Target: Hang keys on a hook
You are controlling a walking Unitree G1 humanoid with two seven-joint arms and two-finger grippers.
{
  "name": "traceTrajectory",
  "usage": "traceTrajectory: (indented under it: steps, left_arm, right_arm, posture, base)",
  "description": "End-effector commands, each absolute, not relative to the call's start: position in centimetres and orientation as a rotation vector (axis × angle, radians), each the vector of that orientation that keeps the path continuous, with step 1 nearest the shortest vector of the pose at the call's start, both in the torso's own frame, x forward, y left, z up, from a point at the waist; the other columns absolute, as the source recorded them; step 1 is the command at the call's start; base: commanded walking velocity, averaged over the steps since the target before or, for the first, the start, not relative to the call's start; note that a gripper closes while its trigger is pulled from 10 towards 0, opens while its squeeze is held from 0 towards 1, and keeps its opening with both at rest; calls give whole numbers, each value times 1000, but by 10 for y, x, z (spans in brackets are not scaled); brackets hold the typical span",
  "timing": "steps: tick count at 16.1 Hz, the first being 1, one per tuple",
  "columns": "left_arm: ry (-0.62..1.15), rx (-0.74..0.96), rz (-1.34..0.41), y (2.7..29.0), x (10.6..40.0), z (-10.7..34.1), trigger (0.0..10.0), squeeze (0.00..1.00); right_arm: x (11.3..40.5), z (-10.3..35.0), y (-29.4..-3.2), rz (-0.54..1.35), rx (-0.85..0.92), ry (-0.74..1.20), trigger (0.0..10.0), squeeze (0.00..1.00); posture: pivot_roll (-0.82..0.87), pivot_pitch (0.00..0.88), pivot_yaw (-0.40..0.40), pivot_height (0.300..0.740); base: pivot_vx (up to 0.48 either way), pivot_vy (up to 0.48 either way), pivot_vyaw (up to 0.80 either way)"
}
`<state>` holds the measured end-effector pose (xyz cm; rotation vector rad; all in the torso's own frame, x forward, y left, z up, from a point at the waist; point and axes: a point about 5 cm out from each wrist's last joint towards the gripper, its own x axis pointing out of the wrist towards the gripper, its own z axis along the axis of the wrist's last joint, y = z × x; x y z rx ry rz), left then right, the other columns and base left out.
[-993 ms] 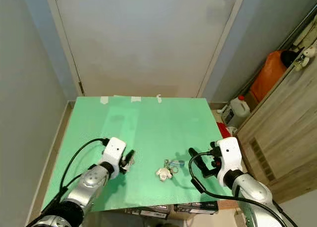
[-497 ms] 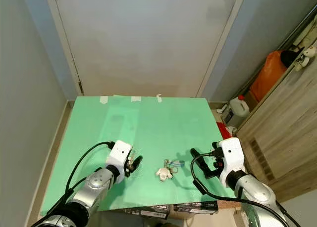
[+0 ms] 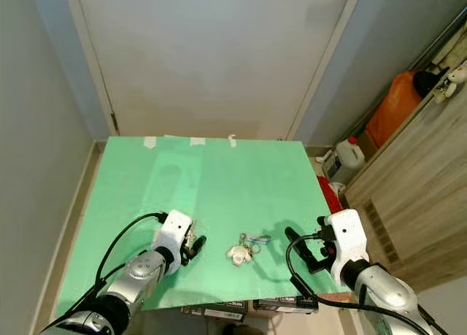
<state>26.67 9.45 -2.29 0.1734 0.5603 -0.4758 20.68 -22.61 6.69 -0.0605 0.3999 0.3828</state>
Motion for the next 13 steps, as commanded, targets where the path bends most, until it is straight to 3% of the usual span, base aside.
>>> traceTrajectory:
  steps: [1,5,6,7,8,13]
  left_arm:
    - [579,193,-489,92,267,-23,10000,0]
    - [608,228,-506,96,268,-25,10000,0]
    - [634,247,-520,97,266,-28,8706,0]
    - [647,254,-529,98,264,-29,2863,0]
    - [666,263,-541,98,263,-31,0,0]
    - [739,290,-580,101,255,-39,0,0]
  right_arm:
    - [205,72,-233,367,-69,398,10000,0]
    - [204,73,-232,366,-67,398,10000,0]
    - [204,73,-232,366,-66,399,10000,0]
    - [204,73,-232,366,-65,399,10000,0]
    - [203,73,-232,366,-64,400,10000,0]
    - [202,73,-230,365,-56,404,10000,0]
  posture:
    - [-186,103,-114,740]
    - [-184,100,-110,740]
    - [-184,100,-109,740]
    - [-183,99,-109,740]
    - [-182,98,-108,740]
    - [-179,99,-108,740]
  base:
    - [0,0,0]
    - [0,0,0]
    - [0,0,0]
    - [0,0,0]
    - [0,0,0]
    - [0,0,0]
